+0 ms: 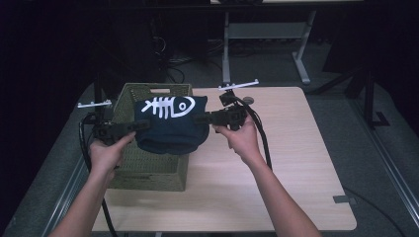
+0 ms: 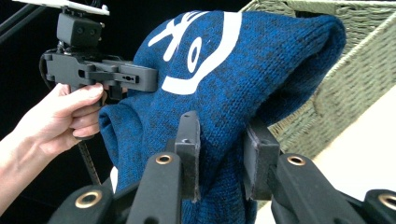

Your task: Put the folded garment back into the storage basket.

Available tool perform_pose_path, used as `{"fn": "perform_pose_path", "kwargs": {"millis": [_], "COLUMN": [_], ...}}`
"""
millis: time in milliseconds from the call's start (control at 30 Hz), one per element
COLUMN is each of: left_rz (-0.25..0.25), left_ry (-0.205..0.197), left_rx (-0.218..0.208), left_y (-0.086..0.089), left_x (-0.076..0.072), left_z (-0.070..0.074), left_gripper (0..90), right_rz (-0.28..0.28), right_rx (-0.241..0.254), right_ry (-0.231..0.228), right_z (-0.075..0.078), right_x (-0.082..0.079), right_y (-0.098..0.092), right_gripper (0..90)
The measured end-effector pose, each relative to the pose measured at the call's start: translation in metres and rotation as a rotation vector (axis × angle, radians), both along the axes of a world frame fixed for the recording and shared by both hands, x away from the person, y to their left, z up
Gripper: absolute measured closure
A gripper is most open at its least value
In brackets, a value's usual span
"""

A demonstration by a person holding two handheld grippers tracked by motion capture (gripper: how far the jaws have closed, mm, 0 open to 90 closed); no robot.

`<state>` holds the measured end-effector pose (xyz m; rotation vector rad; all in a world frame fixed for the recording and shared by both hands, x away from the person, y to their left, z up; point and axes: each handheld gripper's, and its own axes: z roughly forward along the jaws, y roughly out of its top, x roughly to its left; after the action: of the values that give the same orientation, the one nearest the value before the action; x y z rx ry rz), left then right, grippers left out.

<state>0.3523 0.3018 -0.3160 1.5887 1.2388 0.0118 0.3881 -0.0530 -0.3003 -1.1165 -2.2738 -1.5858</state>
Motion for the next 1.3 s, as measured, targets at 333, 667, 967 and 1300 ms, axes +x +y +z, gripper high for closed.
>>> {"fn": "perform_pose_path", "kwargs": {"millis": [333, 667, 967, 1300], "left_rz": [0.037, 0.077, 0.115, 0.144], "left_ry": [0.007, 0.015, 0.028, 0.048], "left_rx": [0.004, 0.021, 0.031, 0.031], "left_y": [0.017, 0.033, 0.051, 0.063], "left_x": [0.002, -0.002, -0.004, -0.004], "left_z": [0.001, 0.000, -0.006, -0.017], "left_gripper": [67.6, 66.3, 65.4, 64.1], "right_rz": [-0.002, 0.008, 0.011, 0.022], "right_rx": [0.010, 0.004, -0.002, -0.032], "right_ry": [0.003, 0.016, 0.023, 0.036], "right_z": [-0.001, -0.008, -0.015, -0.025], "right_x": [0.003, 0.010, 0.016, 0.020], "right_y": [0.019, 0.040, 0.060, 0.076], "right_gripper": [70.9, 70.8, 70.6, 70.4]}}
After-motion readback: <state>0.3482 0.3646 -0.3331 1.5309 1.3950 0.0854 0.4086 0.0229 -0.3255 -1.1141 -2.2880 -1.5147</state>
